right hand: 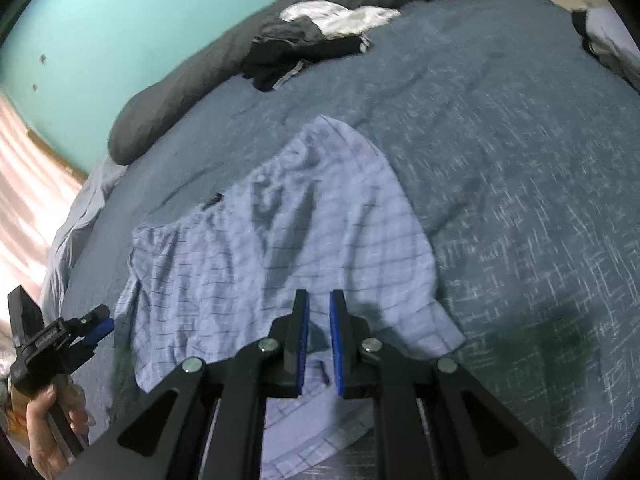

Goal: Fold clothes

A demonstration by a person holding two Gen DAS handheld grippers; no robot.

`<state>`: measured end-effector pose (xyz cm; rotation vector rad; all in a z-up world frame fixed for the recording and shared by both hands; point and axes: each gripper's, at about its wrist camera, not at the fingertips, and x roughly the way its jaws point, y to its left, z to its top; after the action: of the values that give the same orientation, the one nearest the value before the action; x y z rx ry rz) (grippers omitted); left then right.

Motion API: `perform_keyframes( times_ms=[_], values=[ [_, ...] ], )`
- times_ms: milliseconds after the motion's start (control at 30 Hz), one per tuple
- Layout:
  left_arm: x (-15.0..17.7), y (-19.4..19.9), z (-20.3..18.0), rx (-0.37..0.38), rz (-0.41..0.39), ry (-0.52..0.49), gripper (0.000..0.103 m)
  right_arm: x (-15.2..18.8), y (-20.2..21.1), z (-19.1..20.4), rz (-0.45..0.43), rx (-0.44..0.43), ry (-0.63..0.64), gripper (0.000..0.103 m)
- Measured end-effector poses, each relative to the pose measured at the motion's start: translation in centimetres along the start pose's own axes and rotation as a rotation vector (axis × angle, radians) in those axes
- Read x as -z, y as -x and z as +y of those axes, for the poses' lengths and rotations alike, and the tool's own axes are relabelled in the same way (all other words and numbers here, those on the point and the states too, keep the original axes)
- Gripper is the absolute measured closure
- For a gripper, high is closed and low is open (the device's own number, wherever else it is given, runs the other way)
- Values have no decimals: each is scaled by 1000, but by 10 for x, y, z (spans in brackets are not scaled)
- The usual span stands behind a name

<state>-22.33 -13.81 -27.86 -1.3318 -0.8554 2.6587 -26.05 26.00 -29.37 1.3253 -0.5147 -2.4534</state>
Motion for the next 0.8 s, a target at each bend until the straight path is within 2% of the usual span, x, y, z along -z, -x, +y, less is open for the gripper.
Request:
perform_keyframes(
  times_ms=[133,233,333,500,600,800],
  values=[
    [0,-1,-1,0,1,-3,56,-2,-4,7,19,-12,34,93],
    [1,-2,-2,0,5,-5,56,1,-14,11,49,12,43,93],
    [0,-2,-2,2,5,-4,56,3,-17,2,70,76,26,93],
    [0,-3,-2,2,6,-4,56,-1,-18,0,67,74,19,92],
    [-1,-3,-2,1,6,-6,56,-3,-21,4,66,52,29,82],
    [0,-3,-2,2,7,-7,56,-5,-24,-1,62,87,29,81]
  ],
)
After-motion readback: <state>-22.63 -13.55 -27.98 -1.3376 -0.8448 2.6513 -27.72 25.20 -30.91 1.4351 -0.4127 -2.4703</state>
